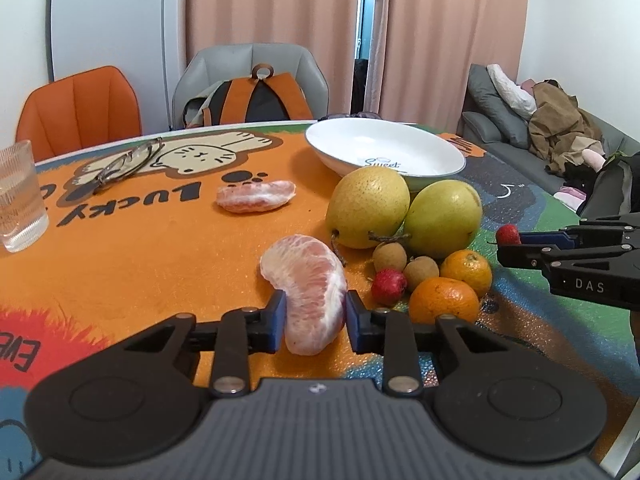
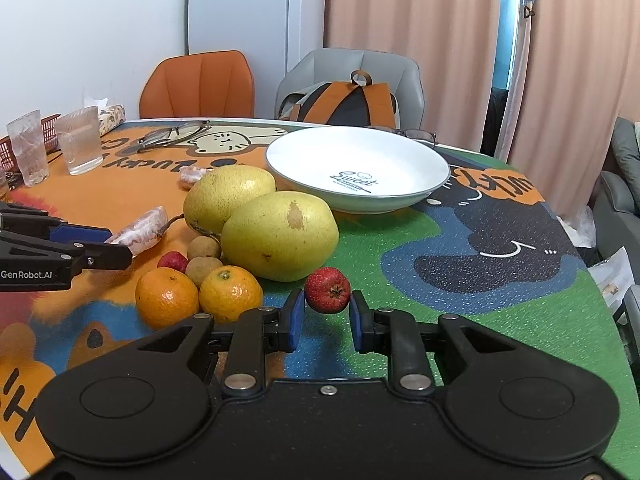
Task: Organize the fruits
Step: 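Carry the pomelo segment with the left gripper while the right gripper carries the red fruit to the white plate, then open the right gripper to drop the red fruit while the left gripper releases the segment onto the plate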
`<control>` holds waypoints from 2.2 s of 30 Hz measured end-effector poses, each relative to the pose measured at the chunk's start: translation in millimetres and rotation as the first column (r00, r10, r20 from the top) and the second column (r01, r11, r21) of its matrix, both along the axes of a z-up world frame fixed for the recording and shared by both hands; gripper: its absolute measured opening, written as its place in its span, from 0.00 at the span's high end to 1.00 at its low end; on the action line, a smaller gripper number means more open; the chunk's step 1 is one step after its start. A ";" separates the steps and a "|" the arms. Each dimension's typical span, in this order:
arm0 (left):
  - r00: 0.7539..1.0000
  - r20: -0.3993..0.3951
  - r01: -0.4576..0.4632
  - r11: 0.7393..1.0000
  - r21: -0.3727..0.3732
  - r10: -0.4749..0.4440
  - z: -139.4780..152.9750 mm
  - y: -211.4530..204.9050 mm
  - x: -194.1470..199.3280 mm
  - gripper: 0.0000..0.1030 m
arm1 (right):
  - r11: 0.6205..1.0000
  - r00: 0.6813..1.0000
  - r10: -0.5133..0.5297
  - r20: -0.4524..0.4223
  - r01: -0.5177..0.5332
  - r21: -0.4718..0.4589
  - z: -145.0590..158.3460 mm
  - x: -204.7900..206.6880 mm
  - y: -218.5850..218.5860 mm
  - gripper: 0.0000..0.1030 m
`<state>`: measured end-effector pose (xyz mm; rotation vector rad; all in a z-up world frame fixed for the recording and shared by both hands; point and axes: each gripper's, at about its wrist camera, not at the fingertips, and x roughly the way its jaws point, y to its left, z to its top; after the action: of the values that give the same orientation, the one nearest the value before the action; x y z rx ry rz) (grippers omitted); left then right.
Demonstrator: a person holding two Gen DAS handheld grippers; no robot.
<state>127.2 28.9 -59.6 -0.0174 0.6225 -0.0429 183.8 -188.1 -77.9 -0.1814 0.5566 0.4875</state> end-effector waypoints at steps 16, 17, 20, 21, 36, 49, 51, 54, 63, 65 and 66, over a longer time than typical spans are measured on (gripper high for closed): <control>0.998 0.051 0.036 0.999 -0.004 -0.036 32.0 -10.1 -9.2 0.72 | 1.000 1.000 0.009 0.026 -0.009 0.005 29.9 2.6 -8.3 0.78; 0.998 0.052 0.042 0.999 -0.009 -0.041 33.9 -11.8 -8.6 0.72 | 1.000 1.000 0.006 0.027 -0.006 0.006 31.9 5.0 -9.1 0.78; 0.997 0.066 0.050 0.999 0.000 -0.050 39.3 -14.3 -4.0 0.72 | 1.000 0.999 -0.005 0.034 0.005 0.006 35.8 12.7 -10.8 0.78; 0.996 0.071 0.051 0.999 0.001 -0.051 41.2 -14.8 -1.8 0.72 | 1.000 0.999 -0.011 0.037 0.011 0.004 37.2 16.4 -11.6 0.78; 0.991 0.096 0.093 0.996 -0.010 -0.091 56.3 -28.2 48.6 0.72 | 0.999 0.998 -0.049 0.026 0.048 0.017 40.7 74.8 -14.2 0.78; 0.986 0.102 0.134 0.991 -0.017 -0.132 62.6 -42.2 99.3 0.72 | 0.998 0.999 -0.052 -0.008 0.053 0.044 41.2 122.8 -6.4 0.79; 0.985 0.103 0.138 0.990 -0.015 -0.136 62.3 -43.7 107.7 0.72 | 0.998 0.998 -0.052 -0.019 0.053 0.039 37.6 131.0 -2.8 0.79; 0.984 0.099 0.149 0.989 -0.024 -0.146 60.7 -46.5 120.0 0.72 | 0.997 0.998 -0.059 -0.038 0.060 0.041 32.2 143.3 1.6 0.79; 0.988 0.079 0.139 0.990 -0.032 -0.136 47.8 -48.5 146.3 0.72 | 0.998 0.997 -0.056 -0.056 0.056 0.001 16.6 160.0 18.1 0.78; 0.988 0.070 0.137 0.990 -0.026 -0.135 45.6 -48.4 150.5 0.72 | 0.999 0.997 -0.054 -0.060 0.054 -0.006 15.0 161.2 20.3 0.78; 0.989 0.067 0.136 0.990 -0.022 -0.134 44.5 -48.6 151.7 0.72 | 0.998 0.997 -0.055 -0.060 0.054 -0.012 14.3 161.6 21.4 0.78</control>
<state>278.9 -19.7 -15.1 0.0004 0.5572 -0.1824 345.4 -166.7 -63.6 -0.1615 0.6216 0.4379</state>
